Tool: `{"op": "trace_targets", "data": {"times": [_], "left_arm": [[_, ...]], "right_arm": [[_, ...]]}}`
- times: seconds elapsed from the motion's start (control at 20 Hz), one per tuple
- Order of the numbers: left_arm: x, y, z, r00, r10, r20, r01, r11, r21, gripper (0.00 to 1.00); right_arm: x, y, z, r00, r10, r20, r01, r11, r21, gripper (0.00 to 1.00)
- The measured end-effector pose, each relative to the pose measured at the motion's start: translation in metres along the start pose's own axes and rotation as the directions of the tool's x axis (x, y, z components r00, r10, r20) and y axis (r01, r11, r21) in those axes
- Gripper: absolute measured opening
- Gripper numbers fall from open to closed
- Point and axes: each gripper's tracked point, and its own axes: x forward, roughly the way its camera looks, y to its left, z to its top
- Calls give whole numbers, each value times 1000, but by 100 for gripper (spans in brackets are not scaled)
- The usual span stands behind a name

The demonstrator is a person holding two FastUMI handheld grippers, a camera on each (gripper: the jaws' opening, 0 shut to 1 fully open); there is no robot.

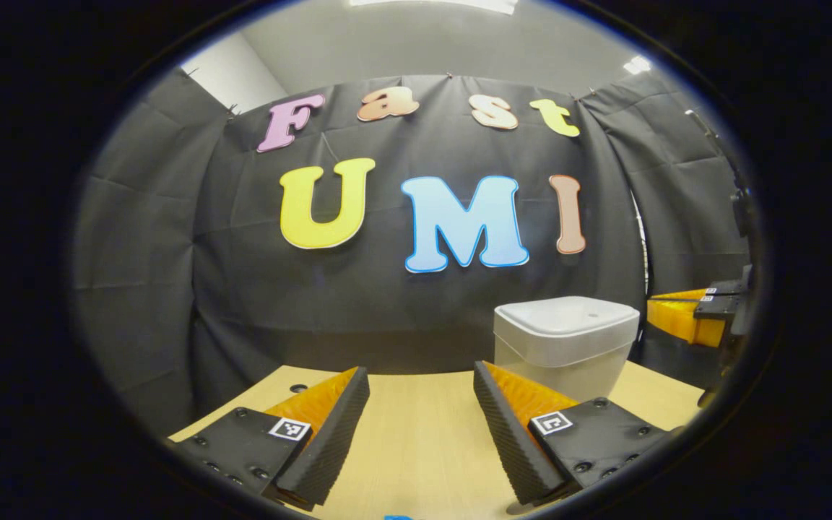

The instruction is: Press the lid of the desktop garbage bin to open it, pick up the crumpled paper on the desktop and throw it into the bin, then pick up the pop can on the desktop and drop it into the bin, and finally close the garbage bin lid.

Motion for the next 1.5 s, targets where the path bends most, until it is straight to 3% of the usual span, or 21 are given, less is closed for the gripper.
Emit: {"op": "trace_targets", "data": {"times": [0.25, 0.4, 0.75, 1.5], "left_arm": [[-4, 2, -1, 1000, 7, -1, -7, 1000, -3, 99], [-3, 6, -1, 1000, 10, -4, -10, 1000, -2, 99], [-6, 17, -8, 999, 31, -18, -31, 999, -16, 99], [1, 25, -18, 998, 54, -41, -55, 998, -29, 99]], "right_arm": [[16, 12, 7, 998, 56, 6, -56, 998, 8, 1], [35, 1, 18, 999, 27, 17, -27, 999, -21, 1], [81, 0, -2, 997, 32, -69, -26, 995, 92, 1], [89, 1, -11, 996, 33, -82, -28, 998, 61, 2]]}}
